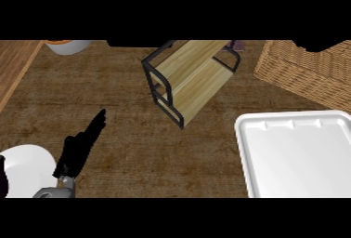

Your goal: Pick the cupcake from the tray and place it in the tiered shelf

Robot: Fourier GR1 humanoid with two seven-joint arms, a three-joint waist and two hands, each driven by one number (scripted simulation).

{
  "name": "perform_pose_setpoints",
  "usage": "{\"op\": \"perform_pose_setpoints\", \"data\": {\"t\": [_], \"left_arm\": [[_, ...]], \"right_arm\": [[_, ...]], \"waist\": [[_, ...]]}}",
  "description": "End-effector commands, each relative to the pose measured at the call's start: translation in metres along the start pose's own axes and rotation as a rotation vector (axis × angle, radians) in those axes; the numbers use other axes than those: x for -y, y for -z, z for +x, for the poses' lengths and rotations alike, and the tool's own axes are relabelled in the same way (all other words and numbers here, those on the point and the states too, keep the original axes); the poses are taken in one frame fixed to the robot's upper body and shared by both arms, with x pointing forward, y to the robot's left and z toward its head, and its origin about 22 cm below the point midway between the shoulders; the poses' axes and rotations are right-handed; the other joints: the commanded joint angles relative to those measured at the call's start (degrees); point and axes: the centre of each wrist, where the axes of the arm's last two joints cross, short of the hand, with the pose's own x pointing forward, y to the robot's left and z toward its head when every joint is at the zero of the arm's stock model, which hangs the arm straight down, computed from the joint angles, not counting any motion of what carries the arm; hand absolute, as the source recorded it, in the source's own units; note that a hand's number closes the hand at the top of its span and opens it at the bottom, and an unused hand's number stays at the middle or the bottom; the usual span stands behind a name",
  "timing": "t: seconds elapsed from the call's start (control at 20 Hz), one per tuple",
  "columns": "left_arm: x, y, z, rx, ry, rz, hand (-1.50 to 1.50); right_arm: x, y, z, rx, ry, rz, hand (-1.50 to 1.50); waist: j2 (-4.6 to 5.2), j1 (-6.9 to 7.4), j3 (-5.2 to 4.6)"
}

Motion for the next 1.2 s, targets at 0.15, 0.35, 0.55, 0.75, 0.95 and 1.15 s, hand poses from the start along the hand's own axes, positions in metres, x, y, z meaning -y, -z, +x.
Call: {"op": "perform_pose_setpoints", "data": {"t": [0.15, 0.35, 0.55, 0.75, 0.95, 1.15], "left_arm": [[0.0, 0.005, 0.007, -0.009, -0.004, -0.01, 0.0], [0.025, 0.004, 0.015, 0.025, -0.003, -0.034, 0.0], [-0.001, 0.003, 0.004, 0.021, 0.006, -0.023, 0.0], [0.02, 0.011, 0.01, 0.042, 0.012, -0.046, 0.0], [0.003, 0.011, 0.022, 0.047, 0.008, -0.059, 0.0], [0.008, -0.003, 0.0, 0.031, 0.005, -0.057, 0.0]], "right_arm": [[-0.016, 0.063, 0.039, -0.048, 0.004, -0.049, 1.5], [-0.026, 0.08, 0.042, -0.018, -0.027, -0.019, 1.5], [-0.051, 0.091, 0.047, 0.023, -0.059, 0.025, 1.5], [-0.085, 0.102, 0.06, 0.027, -0.091, 0.08, 1.5], [-0.103, 0.108, 0.067, 0.001, -0.09, 0.131, 1.5], [-0.126, 0.113, 0.082, 0.013, -0.087, 0.205, 1.5]], "waist": [[0.48, 1.22, 0.01], [0.62, 1.53, 0.03], [0.65, 1.36, 0.01], [0.85, 1.75, 0.01], [1.22, 3.0, 0.02], [1.0, 2.8, 0.0]]}}
